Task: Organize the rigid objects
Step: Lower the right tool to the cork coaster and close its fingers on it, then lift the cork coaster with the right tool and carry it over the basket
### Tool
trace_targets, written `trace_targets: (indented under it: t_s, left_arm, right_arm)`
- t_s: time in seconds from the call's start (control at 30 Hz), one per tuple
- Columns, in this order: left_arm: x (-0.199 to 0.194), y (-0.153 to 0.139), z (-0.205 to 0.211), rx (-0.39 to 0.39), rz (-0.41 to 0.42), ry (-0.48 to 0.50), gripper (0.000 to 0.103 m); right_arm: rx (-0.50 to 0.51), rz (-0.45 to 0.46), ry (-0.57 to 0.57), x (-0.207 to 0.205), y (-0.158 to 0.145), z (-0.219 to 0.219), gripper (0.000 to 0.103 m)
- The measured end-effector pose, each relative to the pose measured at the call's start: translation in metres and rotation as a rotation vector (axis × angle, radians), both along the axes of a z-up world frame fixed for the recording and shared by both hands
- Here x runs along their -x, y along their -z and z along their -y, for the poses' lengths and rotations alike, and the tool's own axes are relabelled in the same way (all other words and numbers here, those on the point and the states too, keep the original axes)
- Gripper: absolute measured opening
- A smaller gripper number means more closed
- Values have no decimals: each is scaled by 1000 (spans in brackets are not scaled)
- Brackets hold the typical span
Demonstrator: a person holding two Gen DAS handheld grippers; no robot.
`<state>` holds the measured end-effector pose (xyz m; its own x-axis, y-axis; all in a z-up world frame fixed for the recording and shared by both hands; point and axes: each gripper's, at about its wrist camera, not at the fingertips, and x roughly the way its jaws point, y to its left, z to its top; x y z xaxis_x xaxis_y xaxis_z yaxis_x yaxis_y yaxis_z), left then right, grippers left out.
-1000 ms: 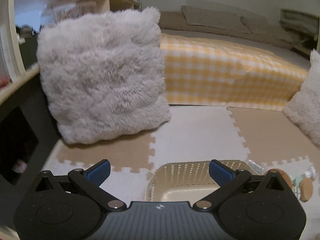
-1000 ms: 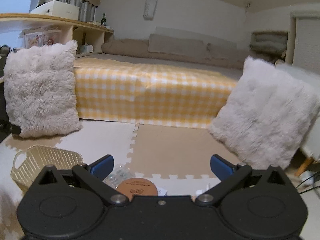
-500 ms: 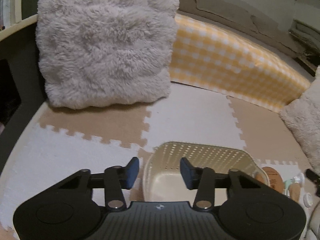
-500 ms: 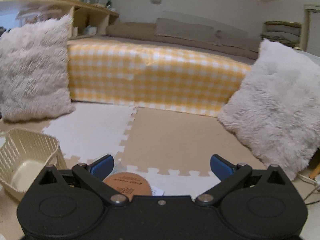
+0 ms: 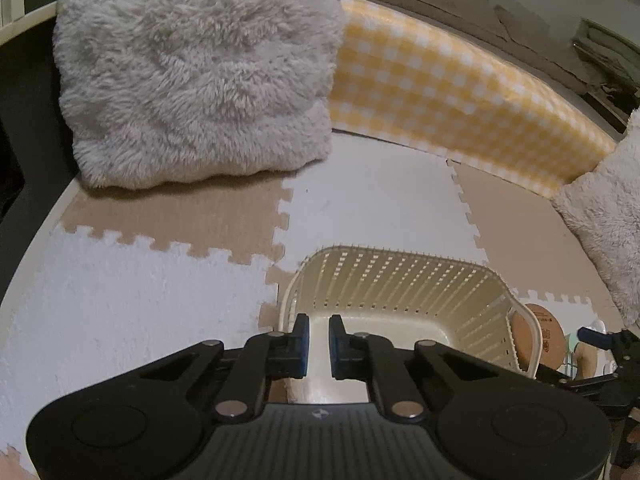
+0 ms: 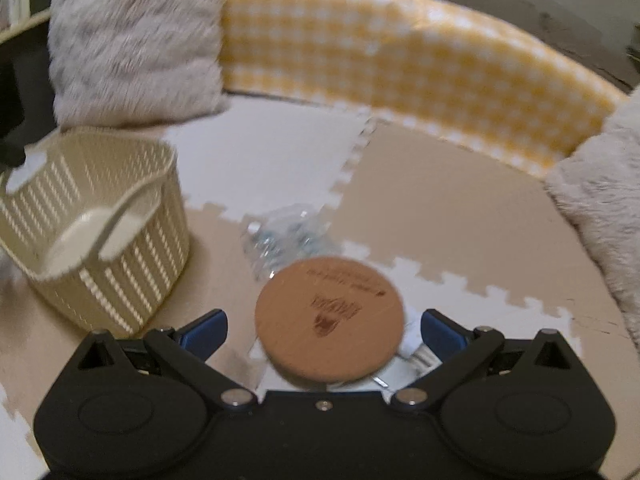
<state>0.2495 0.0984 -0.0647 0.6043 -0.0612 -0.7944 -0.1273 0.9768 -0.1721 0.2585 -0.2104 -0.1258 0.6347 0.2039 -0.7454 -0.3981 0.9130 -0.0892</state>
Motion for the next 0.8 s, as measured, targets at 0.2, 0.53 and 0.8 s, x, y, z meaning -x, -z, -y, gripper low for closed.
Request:
trace_targets:
  t_s: [0.2, 0.53, 0.8]
  left_arm:
    - [-1, 7, -5, 31, -32, -18, 6]
    - [-2, 9, -5, 30, -16, -12, 0]
    - [-3, 10, -1, 53, -16, 17, 0]
  right_arm:
    - [-15, -22, 46, -12, 8, 1, 103]
    - [-34, -38, 61, -29, 20, 2, 103]
    - [-74, -35, 74, -35, 15, 5, 102]
